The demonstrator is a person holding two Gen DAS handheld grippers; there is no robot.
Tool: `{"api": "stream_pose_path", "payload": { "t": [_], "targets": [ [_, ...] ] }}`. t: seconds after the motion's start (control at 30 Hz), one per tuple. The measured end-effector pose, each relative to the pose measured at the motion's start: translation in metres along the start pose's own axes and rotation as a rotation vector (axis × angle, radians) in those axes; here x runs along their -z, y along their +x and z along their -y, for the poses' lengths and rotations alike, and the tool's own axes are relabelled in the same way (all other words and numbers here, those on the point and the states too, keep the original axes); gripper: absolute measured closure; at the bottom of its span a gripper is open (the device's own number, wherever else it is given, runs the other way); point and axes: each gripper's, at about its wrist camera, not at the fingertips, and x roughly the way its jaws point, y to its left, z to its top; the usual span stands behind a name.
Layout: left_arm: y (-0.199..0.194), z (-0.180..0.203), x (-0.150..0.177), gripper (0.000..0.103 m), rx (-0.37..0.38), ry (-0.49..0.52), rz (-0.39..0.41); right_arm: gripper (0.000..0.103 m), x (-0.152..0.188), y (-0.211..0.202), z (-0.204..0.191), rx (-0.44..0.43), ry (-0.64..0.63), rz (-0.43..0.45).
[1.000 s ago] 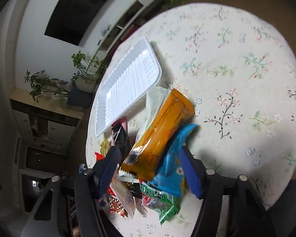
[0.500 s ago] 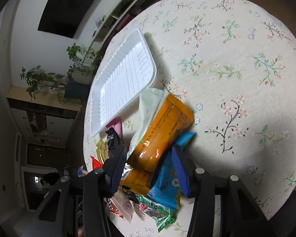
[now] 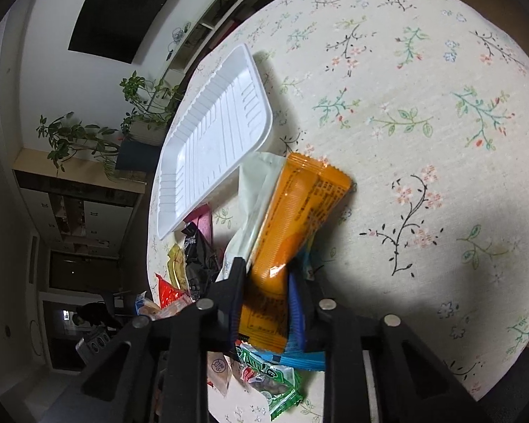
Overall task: Organize snacks
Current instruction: 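Grasp the orange bar with the right gripper while the left gripper holds the blue bar, then carry both bars into the white tray and open both grippers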
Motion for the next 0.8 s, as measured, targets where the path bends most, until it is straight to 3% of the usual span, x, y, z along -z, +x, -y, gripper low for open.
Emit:
{"api": "stream_pose_path", "payload": {
  "t": [0.13,0.57,0.7,0.8],
  "targets": [
    [-0.001,-0.002,0.000,0.080,0.003,-0.002,0.003,0.087,0.002,-0.010,0.000,-0.009,-0.014,0.029],
    [-0.006,-0.007,0.000,0.080,0.024,-0.018,0.021,0.088,0.012,-0.039,-0.006,-0.039,-0.078,0.104],
    [-0.010,-0.015,-0.003,0.080,0.061,-0.052,0.026,0.088,0.010,-0.049,0.001,-0.020,-0.072,0.129],
    [-0.017,-0.020,-0.012,0.080,0.047,-0.052,0.042,0.088,0.003,-0.058,0.012,0.000,-0.048,0.155]
  ]
}}
